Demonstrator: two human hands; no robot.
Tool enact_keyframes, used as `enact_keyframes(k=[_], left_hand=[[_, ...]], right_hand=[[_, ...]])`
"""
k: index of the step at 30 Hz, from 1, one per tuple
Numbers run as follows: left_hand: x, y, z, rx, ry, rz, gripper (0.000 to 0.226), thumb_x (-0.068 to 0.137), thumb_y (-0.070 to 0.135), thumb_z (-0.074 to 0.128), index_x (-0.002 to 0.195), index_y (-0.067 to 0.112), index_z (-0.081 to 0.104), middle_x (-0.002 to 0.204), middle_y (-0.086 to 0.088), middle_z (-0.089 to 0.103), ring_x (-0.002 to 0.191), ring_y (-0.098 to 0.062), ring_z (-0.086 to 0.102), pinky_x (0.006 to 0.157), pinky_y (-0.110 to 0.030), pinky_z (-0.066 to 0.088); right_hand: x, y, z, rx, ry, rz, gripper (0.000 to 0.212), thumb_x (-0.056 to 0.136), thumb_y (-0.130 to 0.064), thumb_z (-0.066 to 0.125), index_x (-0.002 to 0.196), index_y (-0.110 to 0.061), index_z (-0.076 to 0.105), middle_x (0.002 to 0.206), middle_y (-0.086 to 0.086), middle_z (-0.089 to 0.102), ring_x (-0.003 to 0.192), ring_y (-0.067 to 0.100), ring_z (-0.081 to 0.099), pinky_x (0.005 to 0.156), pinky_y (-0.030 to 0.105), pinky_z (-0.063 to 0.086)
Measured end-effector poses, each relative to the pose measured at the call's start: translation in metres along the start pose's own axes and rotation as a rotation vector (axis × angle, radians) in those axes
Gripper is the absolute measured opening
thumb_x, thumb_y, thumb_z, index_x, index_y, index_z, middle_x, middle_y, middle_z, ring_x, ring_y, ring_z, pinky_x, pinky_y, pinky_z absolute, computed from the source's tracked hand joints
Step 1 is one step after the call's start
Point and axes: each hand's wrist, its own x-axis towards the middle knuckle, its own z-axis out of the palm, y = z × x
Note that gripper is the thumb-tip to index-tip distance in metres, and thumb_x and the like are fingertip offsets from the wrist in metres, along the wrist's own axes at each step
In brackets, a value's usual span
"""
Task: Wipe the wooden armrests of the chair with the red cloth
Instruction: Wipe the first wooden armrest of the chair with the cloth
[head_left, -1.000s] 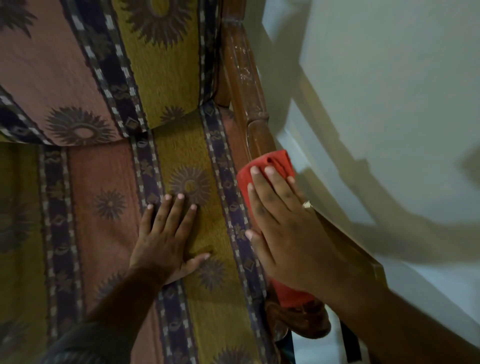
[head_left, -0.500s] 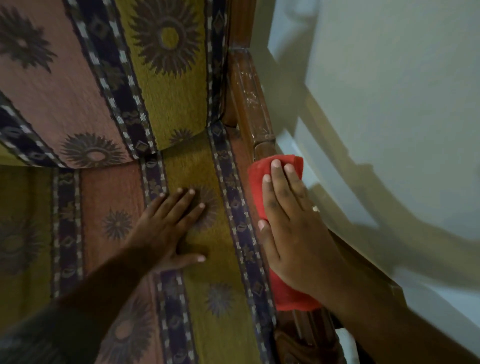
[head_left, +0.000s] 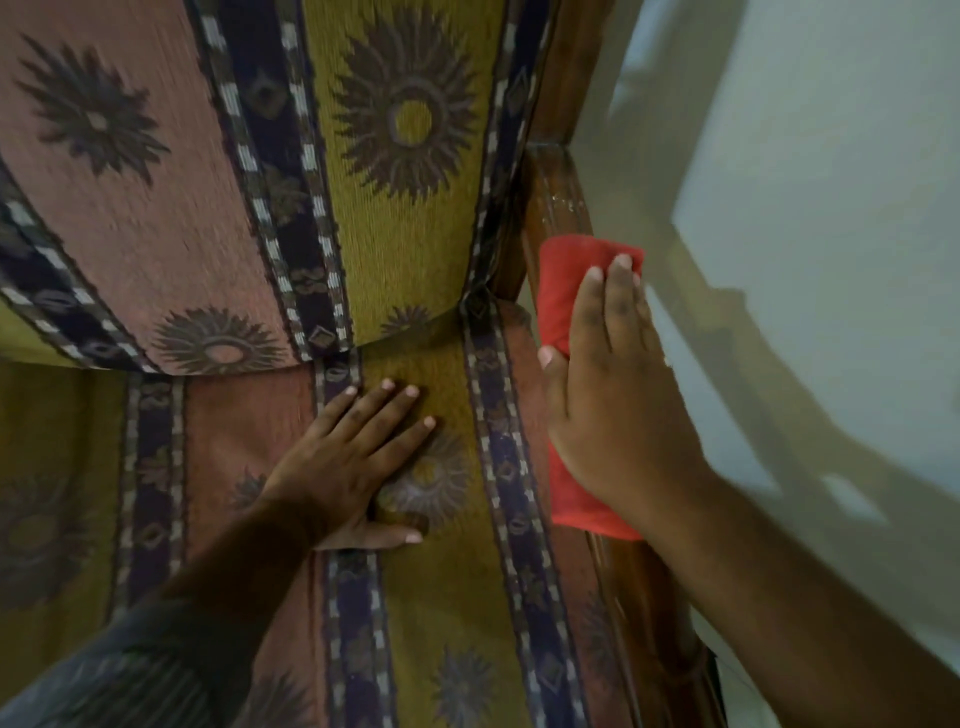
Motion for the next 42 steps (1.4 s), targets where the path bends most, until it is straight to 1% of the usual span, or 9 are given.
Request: enact_keyframes(k=[2, 9, 14, 18, 22, 28, 32, 38, 42], left_hand=[[0.000, -0.001, 0.002, -0.020, 0.004, 0.005, 0.116, 0.071, 0.097, 0.029, 0.156, 0.018, 0.027, 0.163, -0.015, 0.024, 0.149, -0.034, 0.021, 0.119, -0.056, 0.016], [0.000, -0.002, 0.004, -0.040, 0.020, 0.010, 0.116, 0.070, 0.096, 0.032, 0.154, 0.016, 0.032, 0.160, -0.018, 0.029, 0.147, -0.040, 0.029, 0.115, -0.058, 0.022], [-0.001, 0.000, 0.006, -0.025, 0.041, 0.010, 0.116, 0.070, 0.096, 0.032, 0.155, 0.016, 0.030, 0.161, -0.018, 0.029, 0.147, -0.039, 0.028, 0.116, -0.058, 0.021], [-0.001, -0.002, 0.004, -0.045, 0.044, 0.007, 0.116, 0.070, 0.096, 0.032, 0.155, 0.017, 0.030, 0.161, -0.017, 0.029, 0.148, -0.037, 0.026, 0.116, -0.057, 0.020], [-0.001, -0.003, 0.006, -0.054, 0.039, 0.004, 0.116, 0.070, 0.096, 0.032, 0.155, 0.017, 0.030, 0.161, -0.016, 0.028, 0.148, -0.036, 0.023, 0.117, -0.057, 0.019], [0.001, -0.003, 0.007, -0.058, 0.049, 0.007, 0.116, 0.070, 0.096, 0.032, 0.155, 0.017, 0.030, 0.161, -0.016, 0.027, 0.149, -0.036, 0.022, 0.117, -0.057, 0.018], [0.001, -0.001, 0.006, -0.045, 0.056, 0.003, 0.115, 0.071, 0.096, 0.031, 0.155, 0.016, 0.030, 0.161, -0.016, 0.029, 0.148, -0.036, 0.025, 0.117, -0.057, 0.020], [0.000, -0.001, 0.005, -0.046, 0.044, -0.008, 0.116, 0.070, 0.096, 0.033, 0.155, 0.017, 0.031, 0.161, -0.016, 0.028, 0.149, -0.037, 0.026, 0.117, -0.057, 0.021], [0.000, -0.001, 0.008, -0.051, 0.053, -0.001, 0.116, 0.070, 0.096, 0.032, 0.155, 0.017, 0.030, 0.162, -0.016, 0.028, 0.149, -0.037, 0.026, 0.117, -0.057, 0.021]], right_hand=[[0.003, -0.002, -0.001, -0.070, 0.007, -0.032, 0.066, 0.102, -0.032, 0.030, 0.154, 0.004, 0.013, 0.164, 0.027, 0.011, 0.153, 0.042, 0.012, 0.120, 0.046, 0.015], [0.061, 0.014, -0.014, -0.073, -0.124, -0.306, 0.070, 0.096, -0.037, 0.026, 0.158, -0.009, 0.011, 0.169, 0.010, 0.002, 0.156, 0.027, -0.003, 0.127, 0.046, 0.005], [0.103, 0.002, -0.013, 0.026, -0.063, -0.158, 0.068, 0.103, -0.034, 0.036, 0.158, -0.010, 0.003, 0.169, 0.011, -0.002, 0.156, 0.026, -0.003, 0.122, 0.035, 0.000], [0.086, -0.007, -0.010, 0.083, -0.029, 0.029, 0.067, 0.106, -0.034, 0.032, 0.157, -0.006, -0.001, 0.168, 0.016, -0.004, 0.155, 0.029, -0.001, 0.121, 0.033, 0.002], [0.077, -0.010, -0.006, -0.044, 0.008, -0.062, 0.066, 0.103, -0.030, 0.035, 0.157, -0.004, 0.006, 0.168, 0.017, 0.003, 0.155, 0.033, 0.002, 0.123, 0.044, 0.009], [0.095, -0.008, -0.012, -0.156, -0.061, -0.170, 0.075, 0.093, -0.036, 0.030, 0.158, -0.006, 0.007, 0.168, 0.015, 0.006, 0.155, 0.032, 0.003, 0.126, 0.046, 0.009], [0.106, -0.011, -0.012, -0.093, -0.061, -0.093, 0.074, 0.098, -0.033, 0.040, 0.158, -0.006, 0.005, 0.168, 0.017, 0.002, 0.155, 0.033, 0.002, 0.127, 0.045, 0.009], [0.097, -0.014, -0.012, 0.152, -0.001, 0.179, 0.072, 0.103, -0.040, 0.036, 0.157, -0.005, 0.005, 0.167, 0.018, 0.010, 0.153, 0.033, 0.016, 0.121, 0.042, 0.021], [0.083, -0.012, -0.007, -0.047, 0.004, -0.012, 0.067, 0.103, -0.033, 0.034, 0.157, -0.002, 0.008, 0.167, 0.019, 0.007, 0.155, 0.034, 0.005, 0.126, 0.045, 0.012]])
